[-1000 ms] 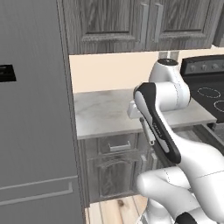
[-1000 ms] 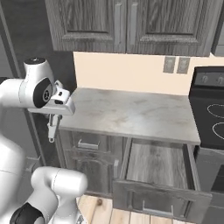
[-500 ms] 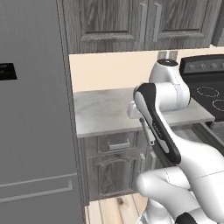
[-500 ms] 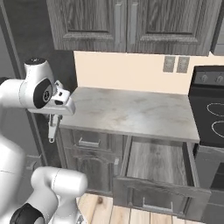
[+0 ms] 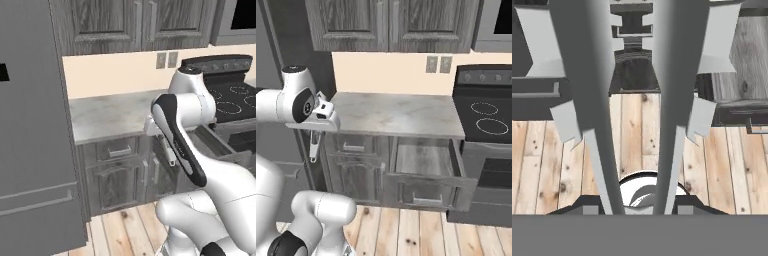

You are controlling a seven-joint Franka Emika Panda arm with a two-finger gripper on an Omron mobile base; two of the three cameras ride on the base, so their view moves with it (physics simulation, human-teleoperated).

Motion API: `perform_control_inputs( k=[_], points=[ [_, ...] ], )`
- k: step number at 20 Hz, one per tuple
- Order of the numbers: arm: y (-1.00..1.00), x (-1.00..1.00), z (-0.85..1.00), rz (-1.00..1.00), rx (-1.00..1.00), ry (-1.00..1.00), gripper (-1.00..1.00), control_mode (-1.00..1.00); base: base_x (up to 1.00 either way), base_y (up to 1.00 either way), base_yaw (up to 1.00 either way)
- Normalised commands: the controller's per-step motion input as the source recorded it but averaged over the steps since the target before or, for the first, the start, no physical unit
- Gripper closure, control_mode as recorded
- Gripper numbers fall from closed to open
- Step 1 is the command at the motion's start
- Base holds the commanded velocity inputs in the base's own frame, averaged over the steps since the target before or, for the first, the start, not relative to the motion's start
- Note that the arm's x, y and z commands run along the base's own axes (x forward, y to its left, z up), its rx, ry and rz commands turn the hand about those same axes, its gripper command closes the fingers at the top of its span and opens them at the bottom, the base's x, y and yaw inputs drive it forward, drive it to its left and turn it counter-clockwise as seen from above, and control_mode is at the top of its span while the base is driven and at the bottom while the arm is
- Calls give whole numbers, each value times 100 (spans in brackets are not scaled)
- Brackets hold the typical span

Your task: Take the tongs from the drawer on the right and place them on the dining counter next to the tray containing the hot dog.

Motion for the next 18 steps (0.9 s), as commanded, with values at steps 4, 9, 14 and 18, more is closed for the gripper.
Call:
perform_control_inputs(
  k=[4, 9, 14, 18],
  points=[
    [0, 0, 0, 0, 0, 0, 100, 100, -30, 0, -50],
    [0, 0, 0, 0, 0, 0, 100, 100, -12, -1, -70],
    [0, 0, 0, 0, 0, 0, 100, 100, -1, 0, -80],
    [0, 0, 0, 0, 0, 0, 100, 100, 0, 0, -85]
  ],
)
